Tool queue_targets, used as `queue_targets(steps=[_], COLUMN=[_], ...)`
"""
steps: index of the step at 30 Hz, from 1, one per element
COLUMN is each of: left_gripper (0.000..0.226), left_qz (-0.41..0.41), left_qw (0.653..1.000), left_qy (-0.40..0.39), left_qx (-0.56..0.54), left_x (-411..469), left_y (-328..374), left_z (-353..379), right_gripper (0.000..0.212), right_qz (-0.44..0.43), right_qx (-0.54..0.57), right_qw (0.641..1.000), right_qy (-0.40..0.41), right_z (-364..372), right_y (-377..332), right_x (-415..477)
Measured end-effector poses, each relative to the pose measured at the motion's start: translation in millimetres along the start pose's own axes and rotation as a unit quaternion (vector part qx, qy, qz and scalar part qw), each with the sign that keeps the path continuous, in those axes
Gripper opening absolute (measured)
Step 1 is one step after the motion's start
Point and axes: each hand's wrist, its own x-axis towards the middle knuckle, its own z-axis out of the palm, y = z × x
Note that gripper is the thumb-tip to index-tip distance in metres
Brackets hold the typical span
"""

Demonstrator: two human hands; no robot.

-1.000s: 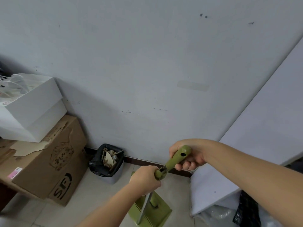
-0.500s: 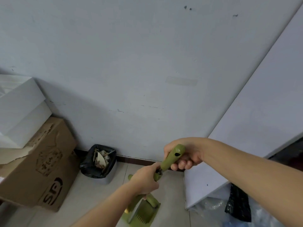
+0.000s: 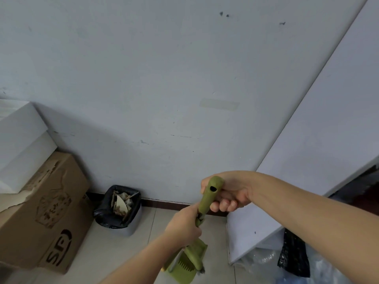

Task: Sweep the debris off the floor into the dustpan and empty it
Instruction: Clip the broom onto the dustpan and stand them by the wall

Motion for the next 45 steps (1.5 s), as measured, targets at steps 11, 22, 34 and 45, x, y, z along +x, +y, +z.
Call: queue_targets(steps=[11,22,34,45], left_gripper=[0.027,0.022,0.026,0.034], left_qz=[-0.034,-0.034,-0.013,-0.033], left_qw=[0.998,0.985,0.987,0.999], left_qy=[0.030,0.030,0.022,0.012], left_qx=[-0.051,-0.168,-0.160,0.039], left_x=[7,4,5,20], left_y=[8,25,59,86], left_z=[-19,-31,-35,-56], right_gripper=[0.038,0.030,0.020,0.005], right_qz=[-0.111,-0.229,-0.315,-0.374], right_qx=[0.134,0.257,-0.005,0.026], right_qw=[0.983,0.918,0.837,0.805], right_qy=[0.058,0.199,0.448,0.460], right_z=[2,28,30,6], right_y=[4,31,58,53], right_x=[-6,18,15,-2])
